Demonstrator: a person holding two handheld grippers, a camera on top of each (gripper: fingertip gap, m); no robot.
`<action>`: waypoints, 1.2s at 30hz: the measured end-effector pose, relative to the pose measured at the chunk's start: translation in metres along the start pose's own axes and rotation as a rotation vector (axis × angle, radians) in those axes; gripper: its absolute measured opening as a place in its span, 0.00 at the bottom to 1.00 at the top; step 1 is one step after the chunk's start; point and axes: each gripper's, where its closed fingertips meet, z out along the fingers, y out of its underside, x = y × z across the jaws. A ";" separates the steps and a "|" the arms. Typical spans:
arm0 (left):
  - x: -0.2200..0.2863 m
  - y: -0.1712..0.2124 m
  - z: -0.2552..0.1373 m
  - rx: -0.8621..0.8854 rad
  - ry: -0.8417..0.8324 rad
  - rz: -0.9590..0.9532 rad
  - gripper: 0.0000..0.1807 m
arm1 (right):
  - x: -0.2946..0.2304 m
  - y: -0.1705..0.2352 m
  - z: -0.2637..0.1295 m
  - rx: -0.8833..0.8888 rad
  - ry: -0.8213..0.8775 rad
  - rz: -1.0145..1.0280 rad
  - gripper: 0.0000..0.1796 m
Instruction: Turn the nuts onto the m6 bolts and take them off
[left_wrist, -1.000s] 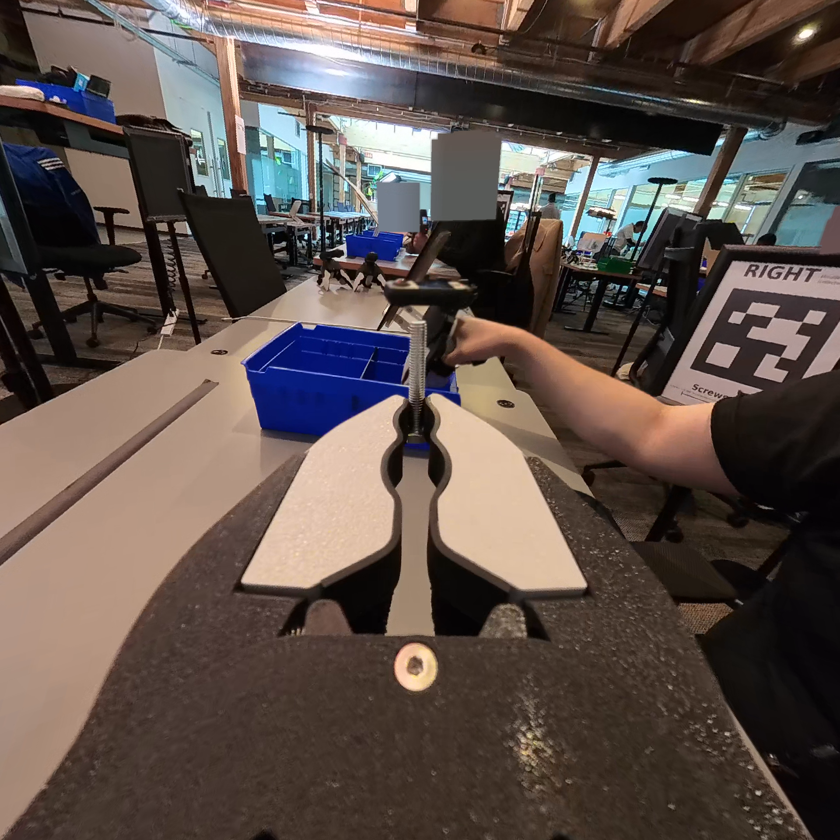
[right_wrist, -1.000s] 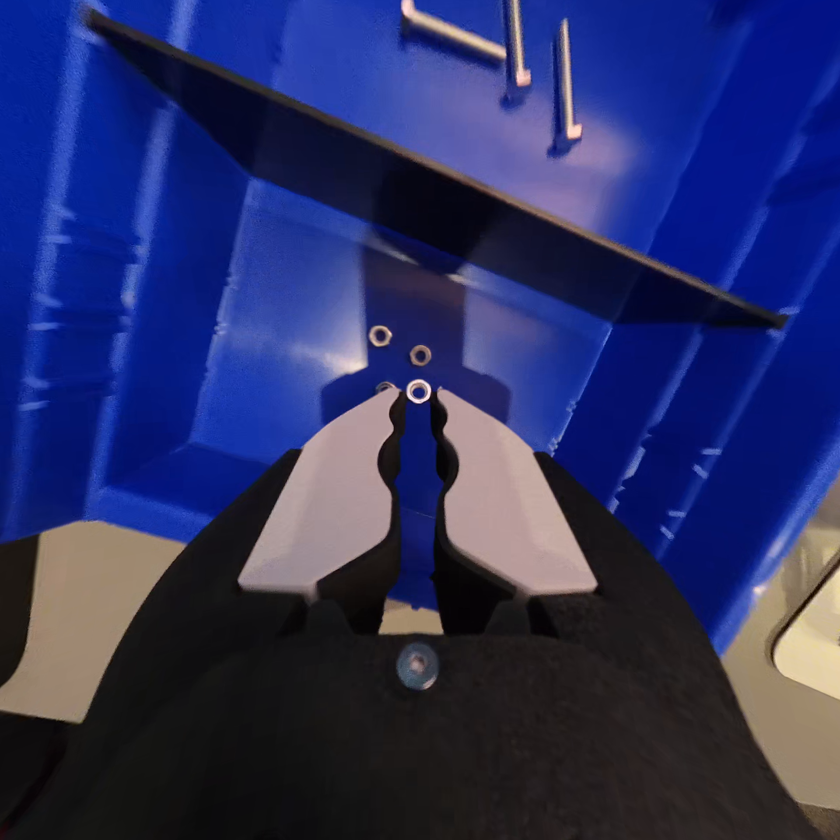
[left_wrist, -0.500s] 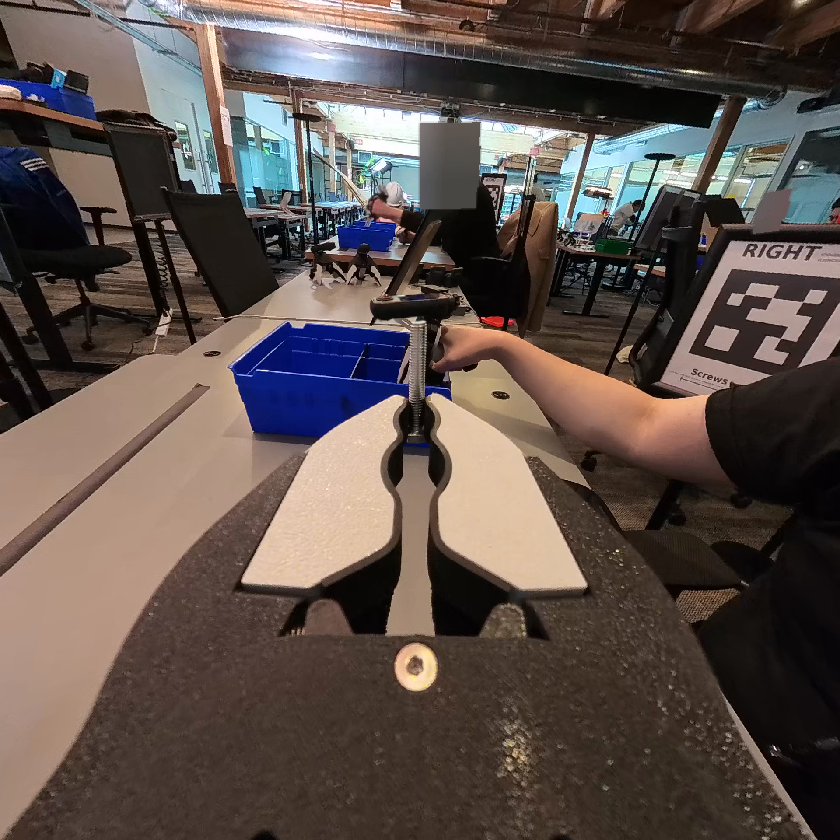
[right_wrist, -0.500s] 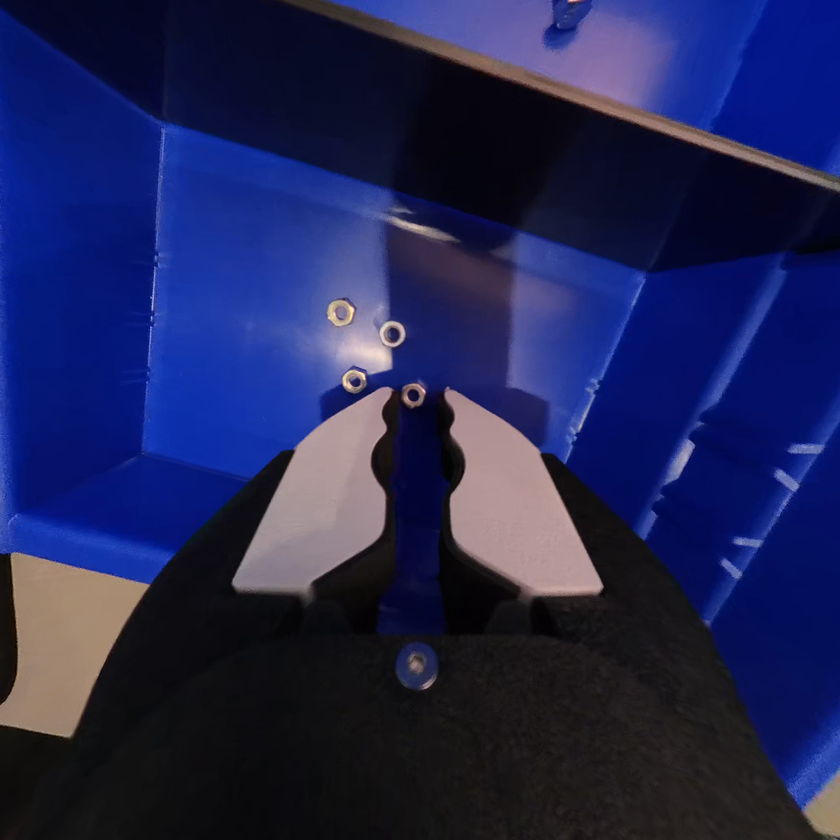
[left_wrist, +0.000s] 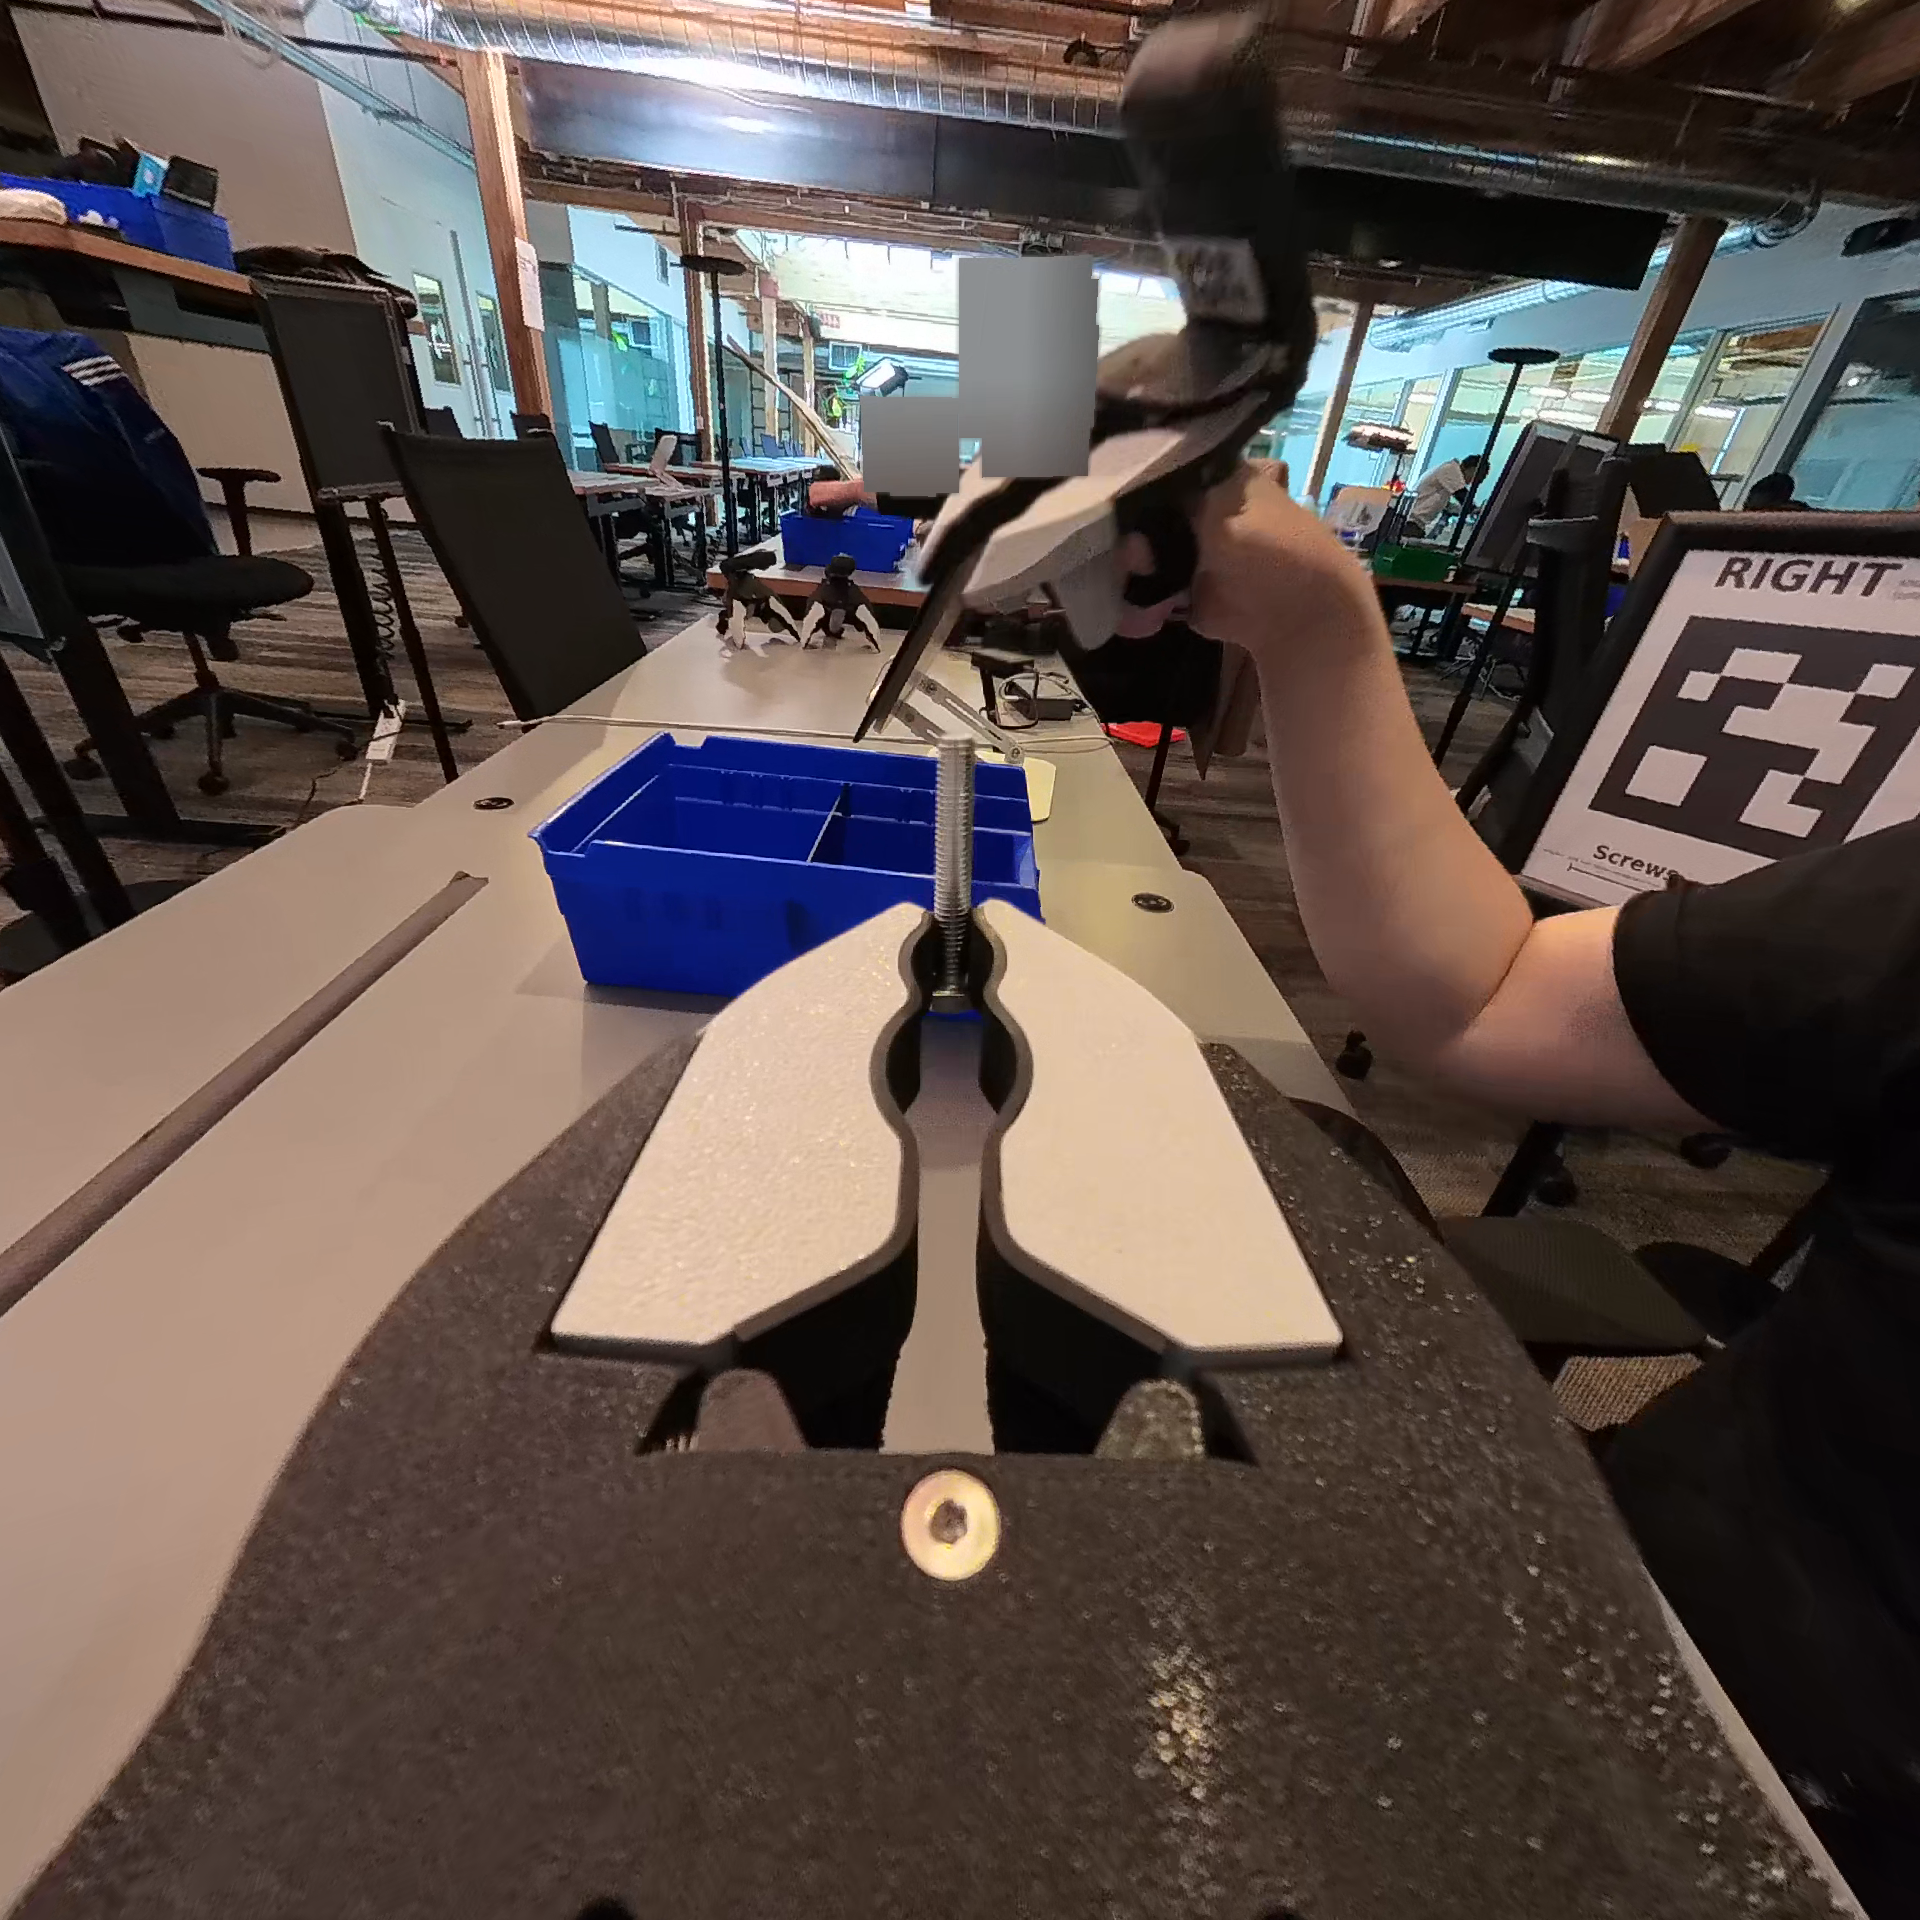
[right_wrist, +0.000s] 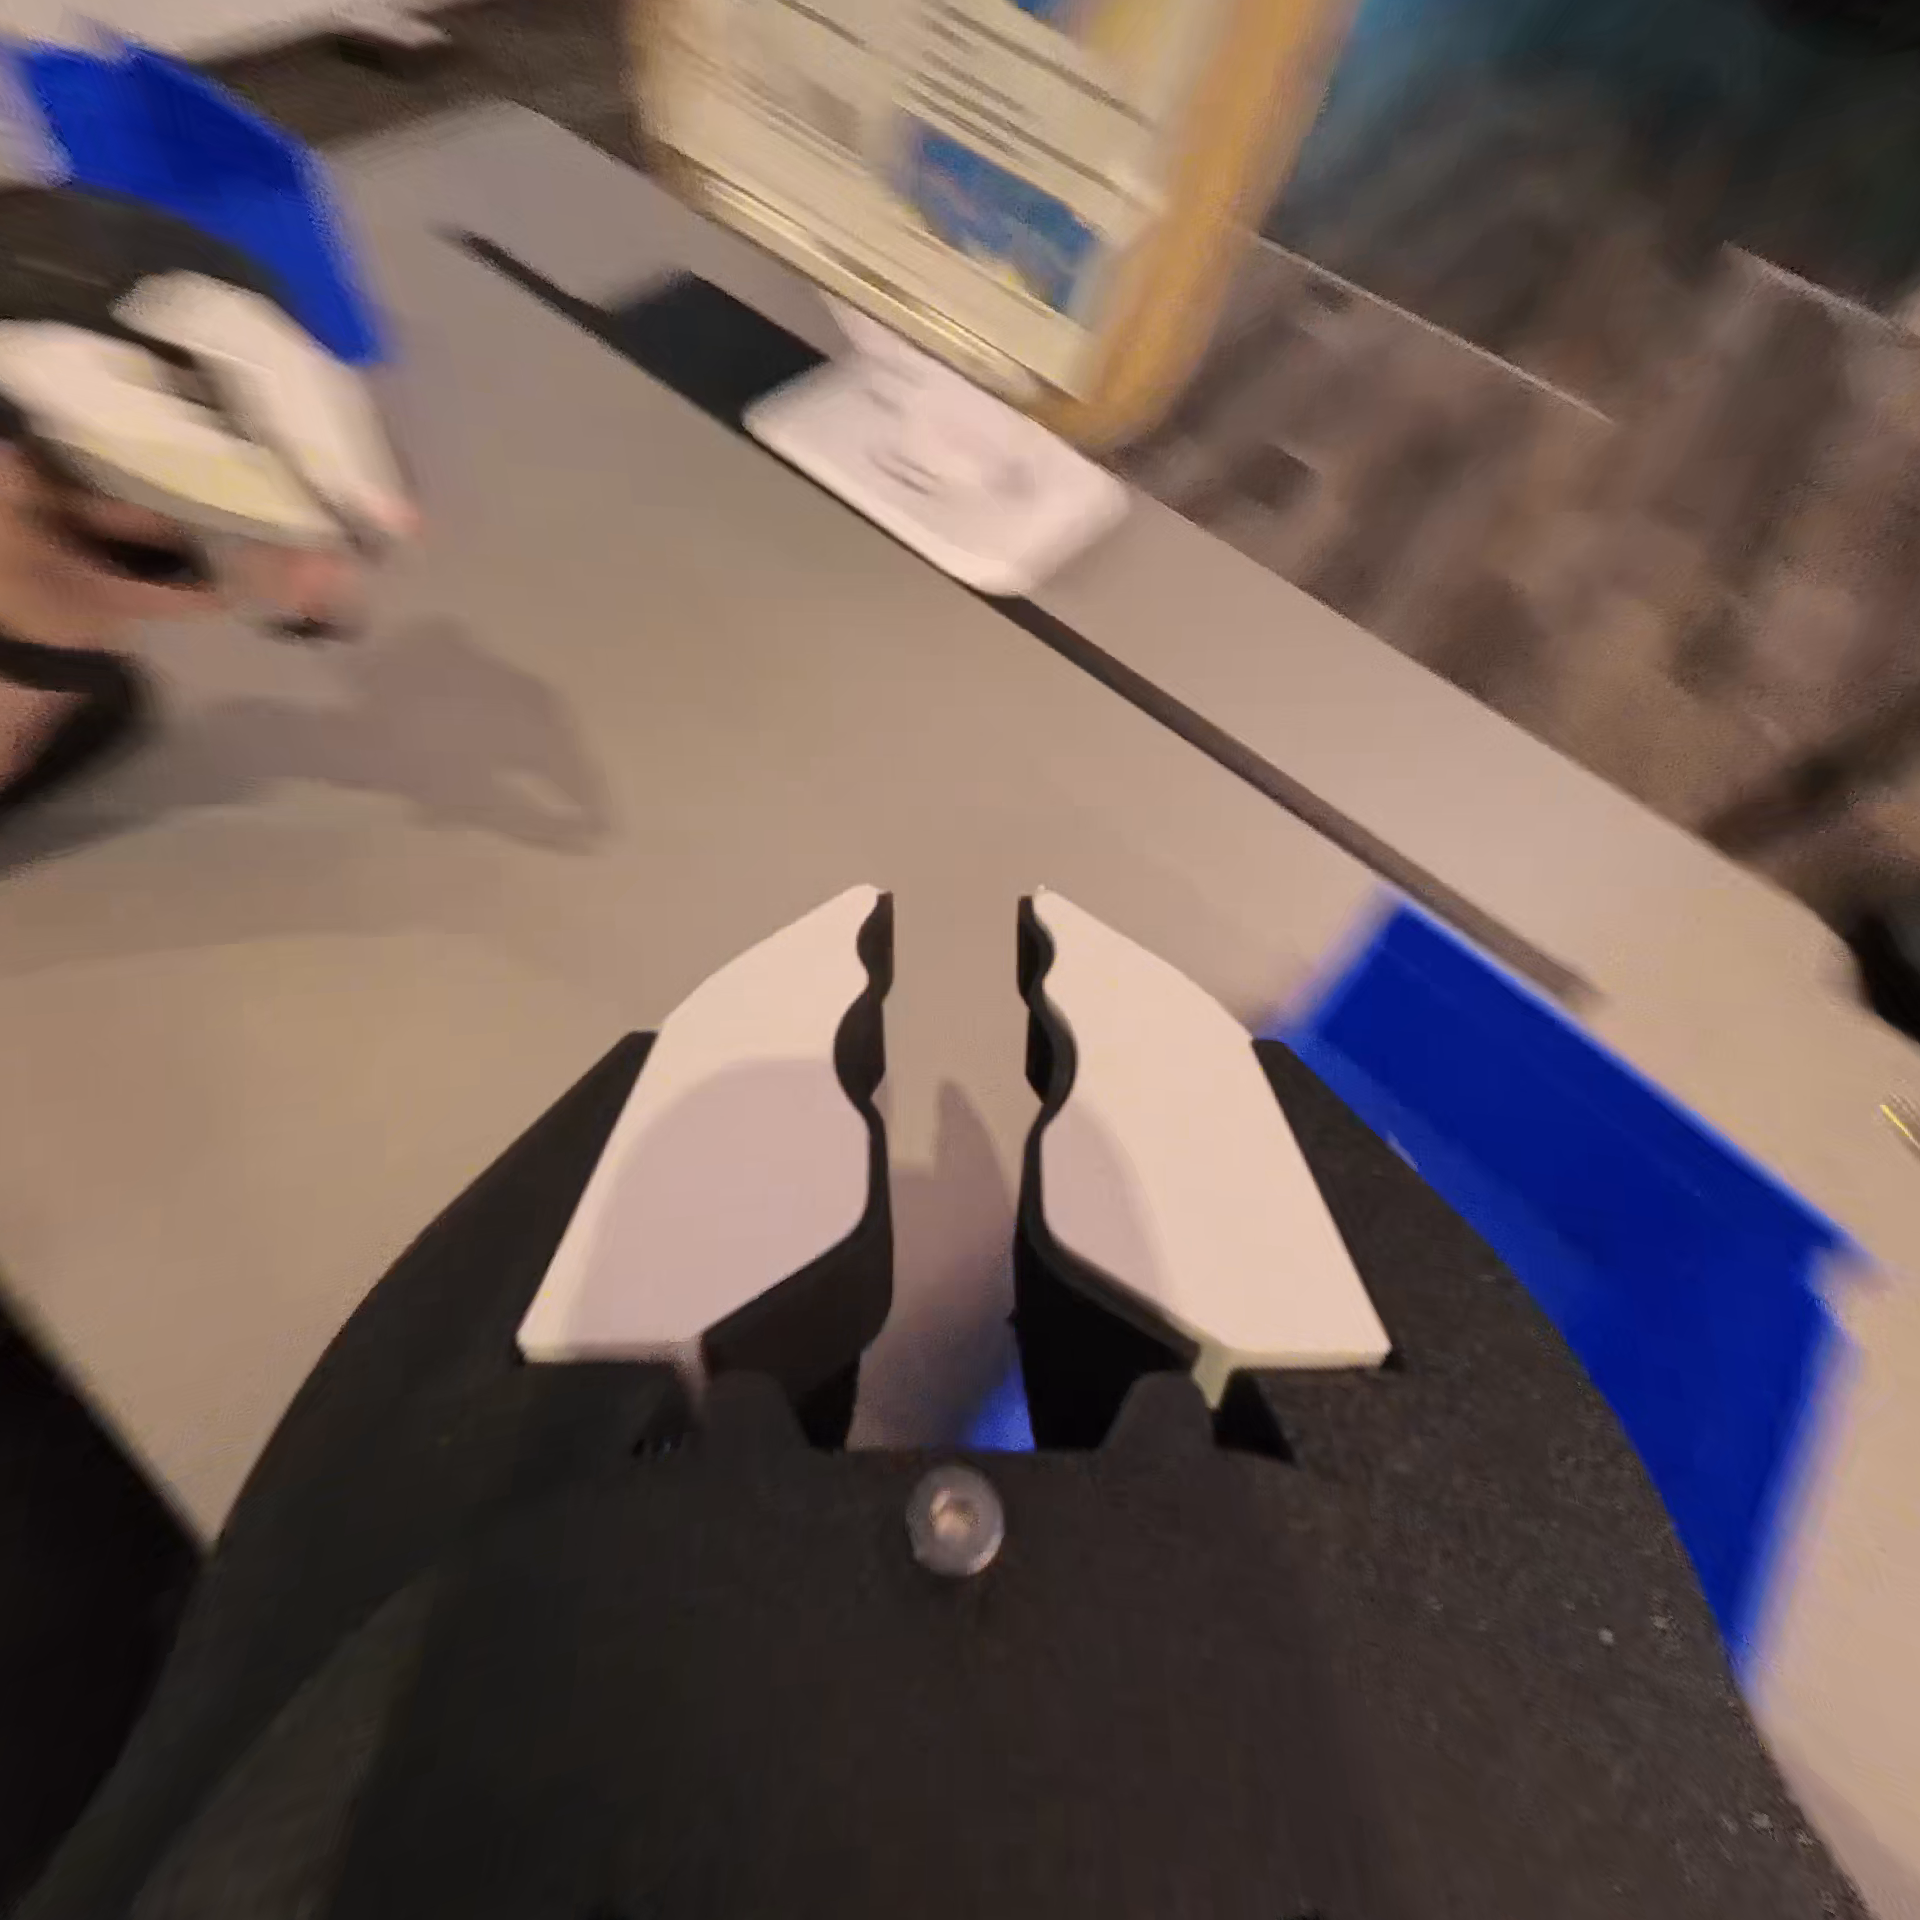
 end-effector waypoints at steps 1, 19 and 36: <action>0.001 0.001 0.000 -0.004 0.001 0.001 0.03 | -0.031 -0.018 0.010 0.033 -0.117 -0.043 0.12; -0.006 0.000 -0.013 0.021 -0.034 -0.016 0.03 | -0.166 -0.076 0.115 0.171 -0.669 -0.217 0.08; -0.004 0.002 -0.011 0.010 -0.034 -0.006 0.03 | -0.174 -0.073 0.116 0.208 -0.834 -0.157 0.03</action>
